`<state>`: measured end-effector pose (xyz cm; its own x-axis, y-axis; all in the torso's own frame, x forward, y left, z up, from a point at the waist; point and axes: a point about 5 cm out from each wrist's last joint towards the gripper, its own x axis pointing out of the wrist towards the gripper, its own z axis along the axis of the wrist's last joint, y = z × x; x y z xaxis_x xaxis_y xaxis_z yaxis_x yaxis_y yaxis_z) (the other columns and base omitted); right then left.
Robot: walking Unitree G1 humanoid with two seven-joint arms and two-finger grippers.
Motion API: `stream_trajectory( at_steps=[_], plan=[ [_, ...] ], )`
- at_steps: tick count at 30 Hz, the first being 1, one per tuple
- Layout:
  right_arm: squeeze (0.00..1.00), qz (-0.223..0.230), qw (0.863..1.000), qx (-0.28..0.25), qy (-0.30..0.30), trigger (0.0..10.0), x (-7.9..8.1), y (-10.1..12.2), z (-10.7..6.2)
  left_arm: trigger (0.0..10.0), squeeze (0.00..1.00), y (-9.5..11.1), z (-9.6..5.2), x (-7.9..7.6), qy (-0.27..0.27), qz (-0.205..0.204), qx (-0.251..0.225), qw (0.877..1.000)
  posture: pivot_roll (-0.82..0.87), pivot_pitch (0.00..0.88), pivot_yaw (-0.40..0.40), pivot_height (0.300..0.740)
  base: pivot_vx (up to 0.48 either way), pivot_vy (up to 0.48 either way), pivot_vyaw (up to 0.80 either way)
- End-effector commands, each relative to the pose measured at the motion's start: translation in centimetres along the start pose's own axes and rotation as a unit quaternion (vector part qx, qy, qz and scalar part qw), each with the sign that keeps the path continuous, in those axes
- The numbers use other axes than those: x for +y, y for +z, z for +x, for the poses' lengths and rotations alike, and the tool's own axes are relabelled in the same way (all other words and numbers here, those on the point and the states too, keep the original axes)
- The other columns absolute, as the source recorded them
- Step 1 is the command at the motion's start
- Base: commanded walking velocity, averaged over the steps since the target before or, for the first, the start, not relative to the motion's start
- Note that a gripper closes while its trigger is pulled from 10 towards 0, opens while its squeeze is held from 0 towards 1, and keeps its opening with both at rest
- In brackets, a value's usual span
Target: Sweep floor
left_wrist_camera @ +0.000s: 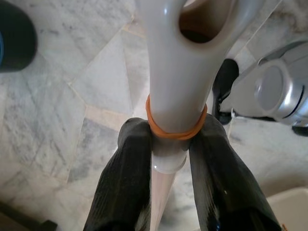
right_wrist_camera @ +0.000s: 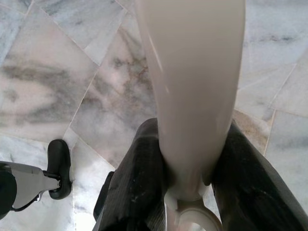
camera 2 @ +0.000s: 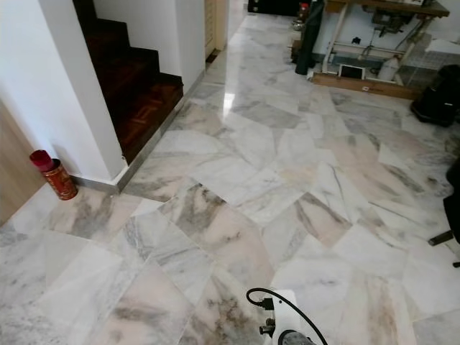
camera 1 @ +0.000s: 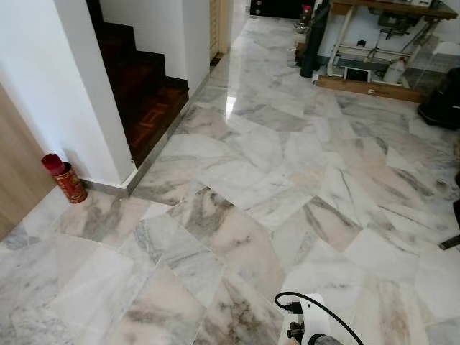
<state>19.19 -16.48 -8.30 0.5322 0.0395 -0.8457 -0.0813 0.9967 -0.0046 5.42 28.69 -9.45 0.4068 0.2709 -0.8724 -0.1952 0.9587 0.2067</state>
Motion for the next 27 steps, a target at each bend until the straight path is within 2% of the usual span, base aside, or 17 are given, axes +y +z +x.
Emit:
stream_trajectory(
  at_steps=[1, 8, 11, 16, 20, 22, 25, 27],
  plan=[
    [0.00, -0.018, 1.000, 0.012, -0.003, 10.0, -0.2, -0.7, -0.1, 10.0, 0.00, -0.5, -0.1, 0.0, -0.003, 0.000, 0.004, 1.000, 0.06, 0.046, -0.052, 0.740, 0.000, 0.000, 0.00],
    [0.00, -0.041, 0.997, 0.032, -0.059, 10.0, -2.3, -1.3, -0.4, 10.0, 0.00, -0.4, 0.0, -0.6, -0.012, 0.009, 0.006, 1.000, -0.01, 0.000, -0.026, 0.740, 0.000, 0.000, 0.00],
    [0.00, -0.036, 0.997, 0.029, -0.067, 10.0, -3.1, -1.2, -0.5, 10.0, 0.00, -0.3, 0.1, -1.2, -0.022, 0.014, 0.004, 1.000, -0.03, 0.000, -0.005, 0.740, 0.000, 0.000, 0.00],
    [0.00, -0.009, 0.995, 0.015, -0.098, 10.0, -4.6, -0.6, -0.7, 10.0, 0.00, 0.5, 0.3, -2.1, -0.048, 0.057, -0.008, 0.997, -0.08, 0.000, 0.041, 0.740, 0.000, 0.000, 0.00],
    [0.00, -0.025, 0.992, 0.042, -0.114, 10.0, -4.9, -1.2, -0.8, 10.0, 0.00, 1.0, 0.4, -2.2, -0.046, 0.061, -0.015, 0.997, -0.10, 0.000, 0.043, 0.740, 0.000, 0.000, 0.00],
    [0.00, -0.049, 0.988, 0.078, -0.125, 10.0, -5.0, -2.3, -1.0, 10.0, 0.00, 1.3, 0.5, -2.1, -0.041, 0.056, -0.023, 0.997, -0.10, 0.000, 0.038, 0.740, 0.000, 0.000, 0.00],
    [0.00, -0.047, 0.988, 0.095, -0.115, 10.0, -4.3, -3.2, -1.0, 10.0, 0.00, 1.9, 0.5, -1.7, -0.028, 0.042, -0.041, 0.998, -0.09, 0.000, 0.018, 0.740, 0.000, 0.000, 0.00],
    [0.00, -0.053, 0.989, 0.087, -0.109, 10.0, -3.9, -3.0, -0.9, 10.0, 0.00, 2.2, 0.5, -1.5, -0.022, 0.027, -0.052, 0.998, -0.08, 0.000, -0.004, 0.740, 0.000, 0.000, 0.00]
  ],
)
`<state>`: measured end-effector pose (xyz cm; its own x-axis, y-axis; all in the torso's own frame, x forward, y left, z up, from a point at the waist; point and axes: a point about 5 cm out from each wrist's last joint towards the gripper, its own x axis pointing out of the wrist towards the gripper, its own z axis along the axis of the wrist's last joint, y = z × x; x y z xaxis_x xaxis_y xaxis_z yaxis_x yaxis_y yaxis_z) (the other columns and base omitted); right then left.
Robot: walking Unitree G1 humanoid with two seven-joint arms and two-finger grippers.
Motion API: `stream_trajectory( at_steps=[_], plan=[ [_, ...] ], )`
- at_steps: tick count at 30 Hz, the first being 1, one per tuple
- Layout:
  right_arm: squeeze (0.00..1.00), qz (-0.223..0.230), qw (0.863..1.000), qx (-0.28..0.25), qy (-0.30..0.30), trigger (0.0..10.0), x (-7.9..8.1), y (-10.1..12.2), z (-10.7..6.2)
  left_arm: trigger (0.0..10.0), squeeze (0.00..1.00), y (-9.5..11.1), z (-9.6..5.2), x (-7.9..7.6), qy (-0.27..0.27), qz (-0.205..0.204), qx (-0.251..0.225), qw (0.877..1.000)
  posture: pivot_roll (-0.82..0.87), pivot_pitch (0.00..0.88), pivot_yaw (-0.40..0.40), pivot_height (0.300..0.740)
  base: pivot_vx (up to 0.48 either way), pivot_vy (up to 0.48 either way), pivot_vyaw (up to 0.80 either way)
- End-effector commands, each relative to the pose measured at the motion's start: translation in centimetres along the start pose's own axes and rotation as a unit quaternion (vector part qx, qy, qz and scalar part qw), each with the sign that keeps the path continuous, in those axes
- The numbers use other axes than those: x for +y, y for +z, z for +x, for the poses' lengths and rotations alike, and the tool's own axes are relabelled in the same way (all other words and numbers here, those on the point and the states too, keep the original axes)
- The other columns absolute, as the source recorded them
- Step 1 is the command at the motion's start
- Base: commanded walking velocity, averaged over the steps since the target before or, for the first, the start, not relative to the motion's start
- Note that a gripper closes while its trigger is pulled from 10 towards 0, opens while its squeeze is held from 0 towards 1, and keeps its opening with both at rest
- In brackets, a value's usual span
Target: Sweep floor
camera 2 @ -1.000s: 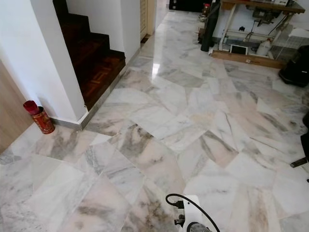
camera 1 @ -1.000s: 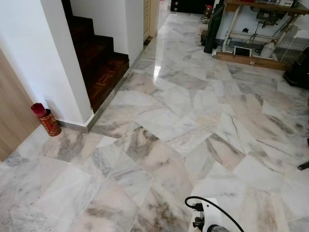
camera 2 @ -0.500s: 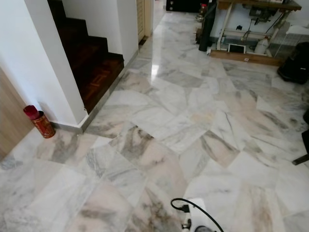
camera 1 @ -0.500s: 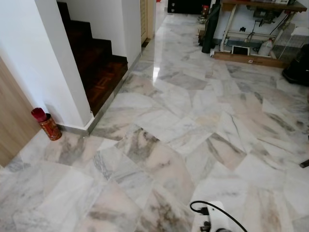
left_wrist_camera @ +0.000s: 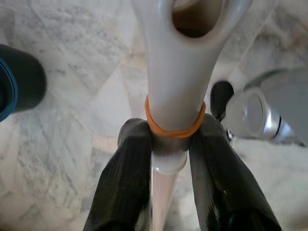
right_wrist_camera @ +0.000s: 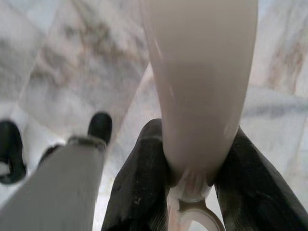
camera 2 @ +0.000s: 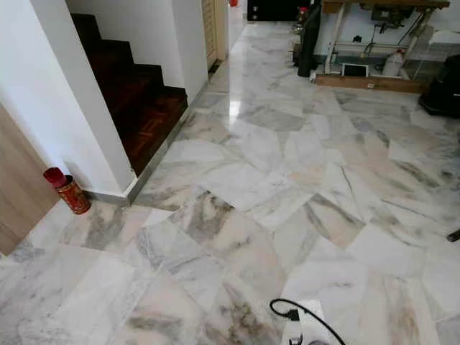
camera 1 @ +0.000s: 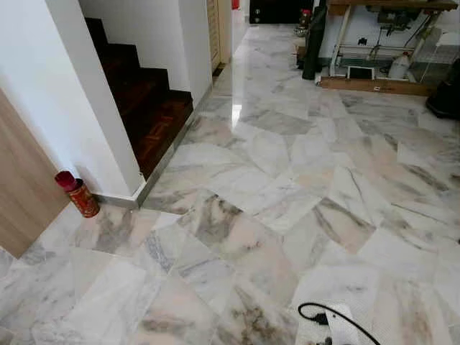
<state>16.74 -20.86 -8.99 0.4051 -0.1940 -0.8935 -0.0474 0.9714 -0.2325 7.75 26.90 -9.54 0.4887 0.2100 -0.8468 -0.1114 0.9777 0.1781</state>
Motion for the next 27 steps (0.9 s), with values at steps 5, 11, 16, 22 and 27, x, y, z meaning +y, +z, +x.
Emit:
stream_trajectory(
  at_steps=[5, 11, 16, 22, 27],
  plan=[
    [0.00, -0.020, 1.000, -0.017, 0.000, 10.0, 0.7, 0.4, 0.0, 10.0, 0.00, 0.7, -0.2, 1.2, 0.026, -0.079, -0.052, 0.995, -0.02, 0.000, -0.040, 0.740, 0.000, 0.000, 0.00],
    [0.00, -0.008, 0.997, -0.044, -0.068, 10.0, -1.2, 2.4, -0.1, 10.0, 0.00, 1.0, -0.5, 1.6, 0.041, -0.087, -0.086, 0.992, 0.03, 0.000, -0.050, 0.740, 0.000, 0.000, 0.00],
    [0.00, 0.011, 0.983, -0.141, -0.121, 10.0, -3.3, 7.4, -0.8, 10.0, 0.00, 3.5, -0.2, 1.3, 0.052, -0.078, -0.151, 0.984, 0.04, 0.000, -0.057, 0.740, 0.000, 0.000, 0.00],
    [0.00, 0.045, 0.937, -0.309, -0.154, 10.0, -4.7, 15.4, -3.4, 10.0, 0.00, 22.4, -0.5, -0.8, 0.066, -0.025, -0.390, 0.918, 0.04, 0.000, -0.058, 0.740, 0.000, 0.000, 0.00],
    [0.00, 0.067, 0.903, -0.407, -0.120, 10.0, -3.9, 19.5, -5.6, 10.0, 0.00, 25.8, -2.2, -0.8, 0.055, -0.013, -0.461, 0.886, 0.04, 0.010, -0.054, 0.740, 0.000, 0.000, 0.00]
  ],
)
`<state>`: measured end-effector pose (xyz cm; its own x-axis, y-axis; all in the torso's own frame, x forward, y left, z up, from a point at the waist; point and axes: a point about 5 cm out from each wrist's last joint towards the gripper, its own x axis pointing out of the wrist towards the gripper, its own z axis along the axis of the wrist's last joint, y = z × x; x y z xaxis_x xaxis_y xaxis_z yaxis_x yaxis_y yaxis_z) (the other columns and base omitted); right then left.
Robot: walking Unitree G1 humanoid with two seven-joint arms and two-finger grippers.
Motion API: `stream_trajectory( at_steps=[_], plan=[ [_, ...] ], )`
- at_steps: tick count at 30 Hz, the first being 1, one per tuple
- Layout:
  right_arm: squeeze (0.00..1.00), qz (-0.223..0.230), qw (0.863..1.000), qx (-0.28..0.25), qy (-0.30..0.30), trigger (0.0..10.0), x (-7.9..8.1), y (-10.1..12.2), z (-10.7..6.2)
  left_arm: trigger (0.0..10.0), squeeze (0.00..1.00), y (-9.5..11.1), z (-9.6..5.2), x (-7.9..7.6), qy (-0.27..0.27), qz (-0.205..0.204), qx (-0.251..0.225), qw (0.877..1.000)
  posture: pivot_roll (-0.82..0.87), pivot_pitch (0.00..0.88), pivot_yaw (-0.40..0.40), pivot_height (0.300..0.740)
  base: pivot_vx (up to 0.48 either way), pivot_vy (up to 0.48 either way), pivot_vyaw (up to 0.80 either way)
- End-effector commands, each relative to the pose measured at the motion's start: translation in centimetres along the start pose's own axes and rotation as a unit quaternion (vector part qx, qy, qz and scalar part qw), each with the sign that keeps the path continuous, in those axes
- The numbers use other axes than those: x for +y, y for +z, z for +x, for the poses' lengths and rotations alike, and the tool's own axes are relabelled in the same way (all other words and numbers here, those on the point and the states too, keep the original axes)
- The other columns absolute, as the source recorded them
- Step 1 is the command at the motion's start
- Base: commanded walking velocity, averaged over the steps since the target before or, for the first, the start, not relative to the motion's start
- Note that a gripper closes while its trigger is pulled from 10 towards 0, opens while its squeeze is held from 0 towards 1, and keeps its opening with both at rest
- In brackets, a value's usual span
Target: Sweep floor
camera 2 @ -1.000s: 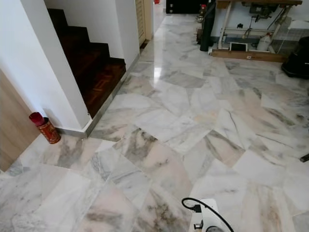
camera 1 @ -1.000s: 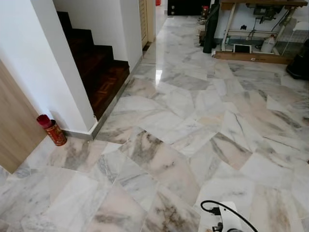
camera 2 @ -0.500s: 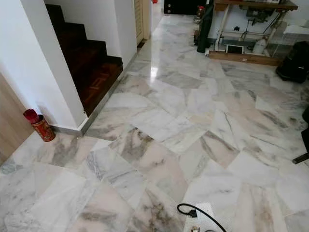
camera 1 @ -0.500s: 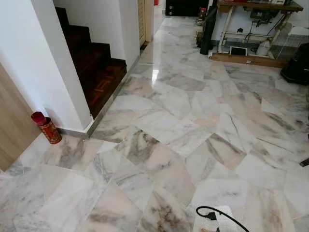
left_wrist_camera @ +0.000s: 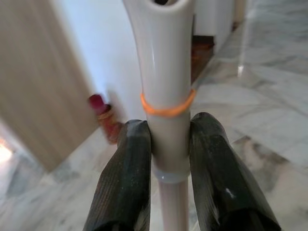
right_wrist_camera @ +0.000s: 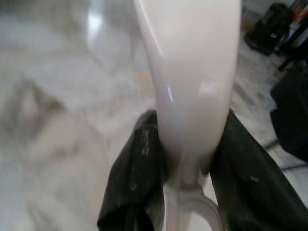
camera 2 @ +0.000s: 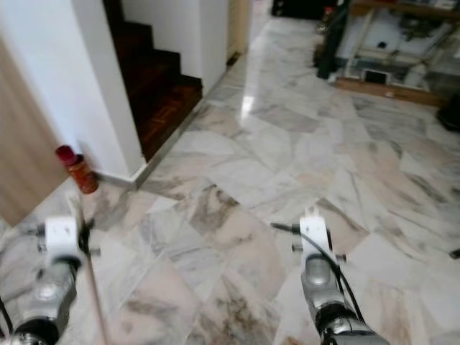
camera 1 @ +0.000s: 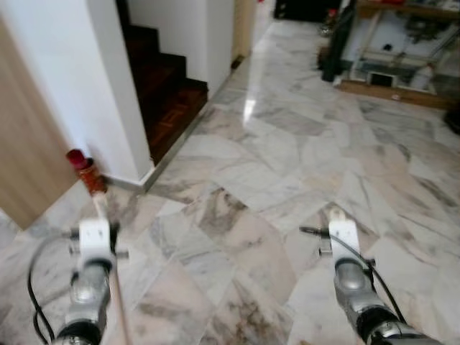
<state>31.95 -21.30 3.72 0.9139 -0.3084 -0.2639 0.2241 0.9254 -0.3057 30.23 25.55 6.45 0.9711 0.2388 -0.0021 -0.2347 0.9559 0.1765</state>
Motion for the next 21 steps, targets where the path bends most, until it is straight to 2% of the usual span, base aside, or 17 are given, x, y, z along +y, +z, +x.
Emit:
stream_trajectory(
  at_steps=[1, 3, 4, 6, 9, 13, 16, 21],
  plan=[
    [0.00, 0.017, 0.999, -0.034, 0.010, 10.0, 0.5, 1.5, 0.2, 10.0, 0.00, -0.9, -0.7, 0.1, -0.012, 0.017, 0.013, 1.000, 0.04, 0.010, -0.054, 0.740, 0.000, 0.000, 0.00],
    [0.00, 0.075, 0.994, -0.075, 0.029, 10.0, 1.4, 3.4, 0.4, 10.0, 0.00, 0.7, 0.2, -1.1, -0.038, 0.011, -0.014, 0.999, 0.05, 0.017, -0.052, 0.740, 0.000, 0.000, 0.00],
    [0.00, 0.075, 0.994, -0.075, 0.029, 10.0, 1.4, 3.4, 0.4, 10.0, 0.00, 0.7, 0.2, -1.1, -0.038, 0.011, -0.014, 0.999, 0.05, 0.017, -0.052, 0.740, 0.000, 0.000, 0.00],
    [0.00, 0.110, 0.988, -0.100, 0.038, 10.0, 1.9, 4.2, 0.2, 10.0, 0.00, 1.3, 0.2, -1.9, -0.056, 0.003, -0.024, 0.998, 0.06, 0.022, -0.050, 0.740, 0.000, 0.000, 0.00],
    [0.00, 0.149, 0.982, -0.103, 0.047, 10.0, 2.4, 4.4, 0.0, 10.0, 0.00, 1.2, -0.3, -2.5, -0.074, -0.013, -0.025, 0.997, 0.06, 0.024, -0.050, 0.740, 0.000, 0.000, 0.00],
    [0.00, 0.168, 0.980, -0.092, 0.048, 10.0, 2.7, 3.7, -0.2, 10.0, 0.00, 0.8, -0.7, -2.6, -0.077, -0.032, -0.019, 0.996, 0.06, 0.026, -0.052, 0.740, 0.000, 0.000, 0.00],
    [0.00, 0.177, 0.981, -0.057, 0.049, 10.0, 2.9, 1.4, -1.0, 10.0, 0.00, 0.1, -1.5, -2.6, -0.079, -0.042, -0.006, 0.996, 0.08, 0.031, -0.061, 0.740, 0.000, 0.000, 0.00],
    [0.00, 0.184, 0.979, -0.063, 0.066, 10.0, 3.4, 1.0, -1.4, 10.0, 0.00, 0.1, -1.8, -2.6, -0.084, -0.048, -0.004, 0.995, 0.09, 0.031, -0.060, 0.740, 0.000, 0.000, 0.00]
  ],
)
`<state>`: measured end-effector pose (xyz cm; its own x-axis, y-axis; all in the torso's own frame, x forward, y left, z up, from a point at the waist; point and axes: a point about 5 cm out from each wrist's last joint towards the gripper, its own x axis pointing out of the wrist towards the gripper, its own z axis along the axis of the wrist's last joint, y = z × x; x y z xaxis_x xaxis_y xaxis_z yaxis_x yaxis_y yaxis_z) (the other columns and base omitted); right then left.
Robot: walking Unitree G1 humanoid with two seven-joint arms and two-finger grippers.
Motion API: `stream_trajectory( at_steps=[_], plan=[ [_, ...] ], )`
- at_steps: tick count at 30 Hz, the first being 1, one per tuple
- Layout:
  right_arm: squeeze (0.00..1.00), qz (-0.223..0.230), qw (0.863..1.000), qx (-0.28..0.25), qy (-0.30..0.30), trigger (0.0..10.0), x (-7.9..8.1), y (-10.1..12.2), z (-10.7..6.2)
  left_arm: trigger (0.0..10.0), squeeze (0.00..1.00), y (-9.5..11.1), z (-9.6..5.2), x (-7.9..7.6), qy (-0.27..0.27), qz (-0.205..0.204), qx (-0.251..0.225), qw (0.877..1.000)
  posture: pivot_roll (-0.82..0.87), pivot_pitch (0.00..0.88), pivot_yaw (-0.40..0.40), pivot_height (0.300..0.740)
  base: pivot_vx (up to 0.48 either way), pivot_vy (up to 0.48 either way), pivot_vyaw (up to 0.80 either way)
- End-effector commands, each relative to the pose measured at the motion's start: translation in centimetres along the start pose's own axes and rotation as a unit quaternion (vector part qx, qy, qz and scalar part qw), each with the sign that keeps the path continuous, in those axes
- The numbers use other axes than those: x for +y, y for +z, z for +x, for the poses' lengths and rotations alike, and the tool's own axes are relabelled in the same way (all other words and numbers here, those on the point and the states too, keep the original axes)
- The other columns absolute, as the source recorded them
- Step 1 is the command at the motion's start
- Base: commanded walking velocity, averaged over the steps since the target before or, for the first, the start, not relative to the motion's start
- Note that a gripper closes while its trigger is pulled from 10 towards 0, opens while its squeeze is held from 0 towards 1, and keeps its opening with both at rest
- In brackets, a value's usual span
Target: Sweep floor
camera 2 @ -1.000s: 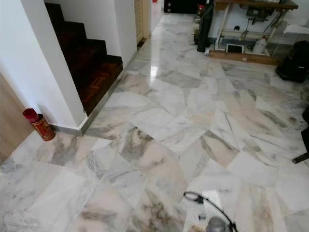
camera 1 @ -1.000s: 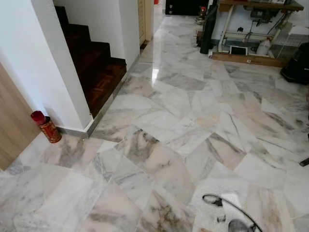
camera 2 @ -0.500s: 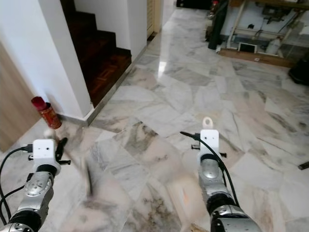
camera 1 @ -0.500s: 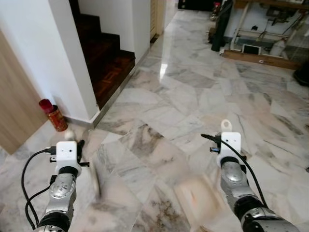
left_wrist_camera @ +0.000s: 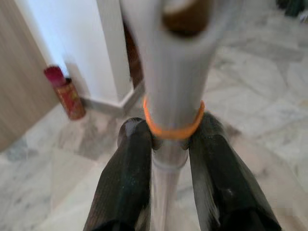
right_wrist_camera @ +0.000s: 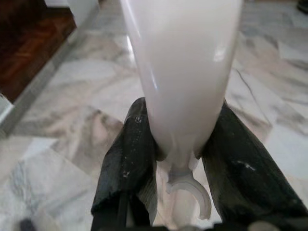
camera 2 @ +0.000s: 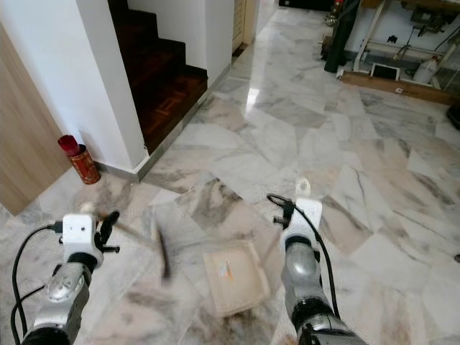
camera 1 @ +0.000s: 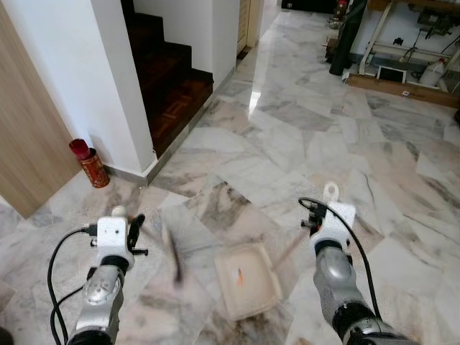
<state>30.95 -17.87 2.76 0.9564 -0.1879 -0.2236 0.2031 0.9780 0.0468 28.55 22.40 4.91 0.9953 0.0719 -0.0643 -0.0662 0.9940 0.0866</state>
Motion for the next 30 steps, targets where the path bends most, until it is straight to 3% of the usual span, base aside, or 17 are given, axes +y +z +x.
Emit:
stream_trajectory(
  at_steps=[1, 18, 25, 30],
  plan=[
    [0.00, 0.019, 0.999, -0.037, 0.016, 10.0, 0.7, 1.4, 0.4, 10.0, 0.00, 1.3, 0.4, 0.3, 0.002, -0.006, -0.025, 1.000, 0.09, 0.032, -0.060, 0.740, 0.000, 0.000, 0.00],
    [0.00, 0.000, 0.994, -0.091, 0.054, 10.0, 2.1, 3.5, 0.8, 10.0, 0.00, 3.0, 0.4, -0.5, -0.001, -0.015, -0.057, 0.998, 0.09, 0.000, -0.069, 0.740, 0.000, 0.000, 0.00],
    [0.00, -0.007, 0.995, -0.093, 0.048, 10.0, 1.9, 3.5, 0.8, 10.0, 0.00, 3.4, 1.0, -0.8, -0.008, -0.014, -0.055, 0.998, 0.08, 0.000, -0.051, 0.740, 0.000, 0.000, 0.00],
    [0.00, -0.013, 0.994, -0.102, 0.038, 10.0, 1.2, 4.0, 0.9, 10.0, 0.00, 3.9, 1.7, -1.8, -0.030, -0.015, -0.057, 0.998, 0.02, 0.000, -0.014, 0.740, 0.000, 0.000, 0.00]
  ],
)
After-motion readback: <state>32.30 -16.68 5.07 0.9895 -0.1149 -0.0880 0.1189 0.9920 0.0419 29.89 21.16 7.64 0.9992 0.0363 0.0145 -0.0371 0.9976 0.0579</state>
